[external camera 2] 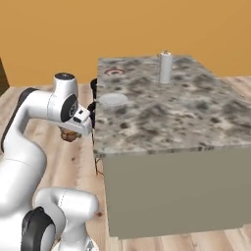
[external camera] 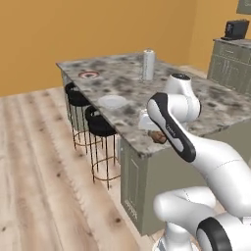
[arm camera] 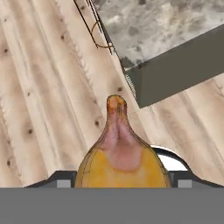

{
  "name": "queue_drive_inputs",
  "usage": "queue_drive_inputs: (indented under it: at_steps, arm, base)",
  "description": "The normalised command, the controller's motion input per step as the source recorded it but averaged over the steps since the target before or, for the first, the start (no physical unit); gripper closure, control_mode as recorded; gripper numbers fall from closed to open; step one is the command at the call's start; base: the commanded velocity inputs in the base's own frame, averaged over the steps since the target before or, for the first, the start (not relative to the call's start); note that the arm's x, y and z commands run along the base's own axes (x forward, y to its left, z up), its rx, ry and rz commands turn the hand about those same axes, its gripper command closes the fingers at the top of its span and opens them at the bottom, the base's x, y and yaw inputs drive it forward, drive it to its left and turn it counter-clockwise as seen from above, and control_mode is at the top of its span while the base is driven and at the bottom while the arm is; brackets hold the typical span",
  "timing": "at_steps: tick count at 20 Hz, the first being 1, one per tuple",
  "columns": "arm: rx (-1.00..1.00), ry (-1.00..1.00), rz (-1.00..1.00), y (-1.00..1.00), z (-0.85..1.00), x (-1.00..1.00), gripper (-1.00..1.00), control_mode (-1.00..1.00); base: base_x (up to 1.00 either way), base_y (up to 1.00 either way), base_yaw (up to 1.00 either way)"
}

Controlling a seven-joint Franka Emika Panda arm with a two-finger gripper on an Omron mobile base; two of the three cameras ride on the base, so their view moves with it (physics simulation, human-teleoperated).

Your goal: Take the chicken drumsticks from the pan and place one on each plate on the dining counter.

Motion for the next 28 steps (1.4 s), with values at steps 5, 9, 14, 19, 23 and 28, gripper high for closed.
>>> queue_drive_inputs:
  at_steps: [5,9,14,19,23,28]
  arm:
    - [0.00,0.00,0.00,0.00,0.00,0.00,1.00,1.00]
    - [0.00,0.00,0.00,0.00,0.00,0.00,1.00,1.00]
    - [0.00,0.00,0.00,0.00,0.00,0.00,1.00,1.00]
    - [0.00,0.00,0.00,0.00,0.00,0.00,1.00,1.00]
    - [0.00,0.00,0.00,0.00,0.00,0.00,1.00,1.00]
    - [0.00,0.00,0.00,0.00,0.00,0.00,1.00,1.00]
  base:
    - [0.53,1.00,-0.12]
    - [0.57,0.98,-0.20]
    - [0.57,0.86,-0.34]
    - [0.62,0.73,-0.47]
    - [0.60,0.68,-0.53]
    - [0.60,0.68,-0.53]
